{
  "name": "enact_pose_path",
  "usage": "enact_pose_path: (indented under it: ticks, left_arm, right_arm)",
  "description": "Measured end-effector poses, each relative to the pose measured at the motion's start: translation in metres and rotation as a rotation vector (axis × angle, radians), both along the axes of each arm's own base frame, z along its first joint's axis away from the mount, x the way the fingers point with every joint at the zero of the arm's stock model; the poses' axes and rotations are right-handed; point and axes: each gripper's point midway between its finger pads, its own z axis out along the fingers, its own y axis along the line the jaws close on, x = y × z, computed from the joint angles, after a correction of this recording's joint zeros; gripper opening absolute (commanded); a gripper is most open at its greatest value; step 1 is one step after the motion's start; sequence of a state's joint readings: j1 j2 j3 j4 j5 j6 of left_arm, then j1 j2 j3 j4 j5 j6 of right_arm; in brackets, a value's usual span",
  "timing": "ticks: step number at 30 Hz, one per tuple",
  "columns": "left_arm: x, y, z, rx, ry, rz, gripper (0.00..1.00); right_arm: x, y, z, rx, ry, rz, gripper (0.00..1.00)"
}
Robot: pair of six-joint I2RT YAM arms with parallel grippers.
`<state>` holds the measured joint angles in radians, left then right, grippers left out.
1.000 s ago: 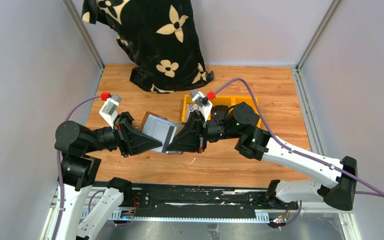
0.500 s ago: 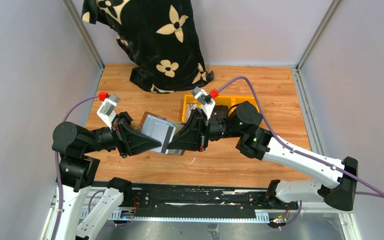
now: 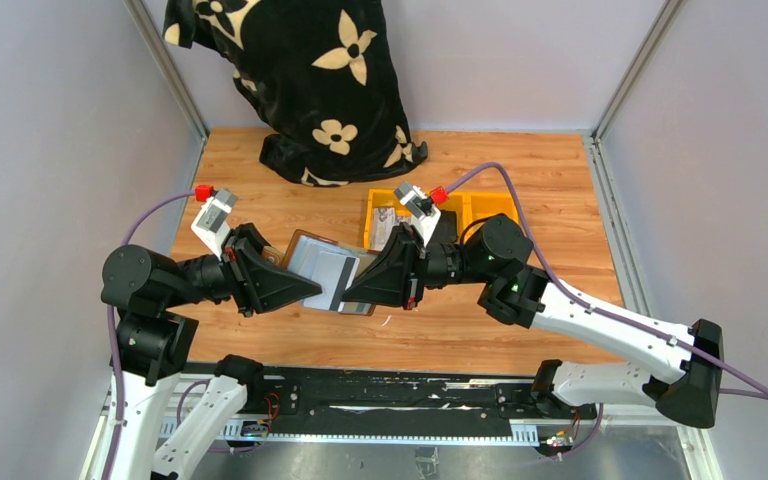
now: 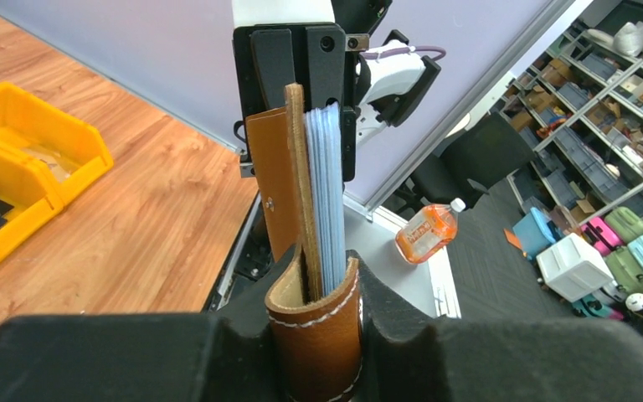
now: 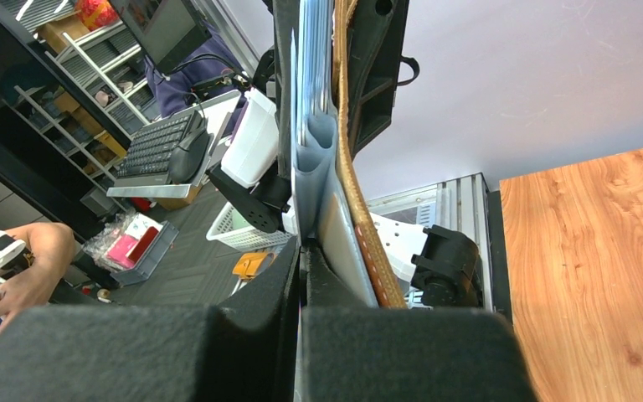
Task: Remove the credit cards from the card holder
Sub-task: Remove the credit card from the card holder.
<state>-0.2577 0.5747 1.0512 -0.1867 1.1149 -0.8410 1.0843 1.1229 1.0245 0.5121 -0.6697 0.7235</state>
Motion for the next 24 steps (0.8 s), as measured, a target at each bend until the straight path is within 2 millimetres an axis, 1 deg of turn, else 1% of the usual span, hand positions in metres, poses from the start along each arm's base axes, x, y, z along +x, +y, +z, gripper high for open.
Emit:
enact_pose_path:
  ticks: [2,4,6,10,15,18,20,22,24]
  left_arm:
    - [0.0,0.0,0.0,0.0,-0.001,0.0,0.16]
    - [0.0,0.0,0.0,0.0,0.0,0.002,0.08]
    - [0.0,0.0,0.0,0.0,-0.001,0.004,0.03]
    - [0.001,0.0,0.0,0.002,0.004,0.006,0.02]
    - [0.002,0.0,-0.003,0.007,0.022,0.01,0.05]
    - [0.003,0.0,-0.001,0.004,0.013,0.018,0.06]
    - [0.003,0.001,0.0,0.004,0.009,0.021,0.05]
    - [0.003,0.001,0.0,0.003,0.004,0.023,0.02]
    - [0.003,0.001,0.001,0.002,0.001,0.026,0.0]
  right_arm:
    - [0.0,-0.001,0.001,0.005,-0.001,0.0,0.0]
    - [0.0,-0.001,0.001,0.009,-0.002,0.001,0.0]
    - [0.0,-0.001,0.001,0.009,-0.002,0.001,0.0]
    - [-0.001,-0.002,0.0,0.012,-0.004,-0.001,0.0]
    - [0.001,-0.005,-0.006,0.038,0.005,-0.022,0.0]
    - [0.001,-0.009,-0.007,0.061,0.011,-0.035,0.0]
    - [0.001,-0.01,-0.007,0.071,0.015,-0.037,0.0]
    - [0.001,-0.011,-0.006,0.078,0.016,-0.039,0.0]
    - [0.001,-0.011,-0.005,0.084,0.015,-0.037,0.19]
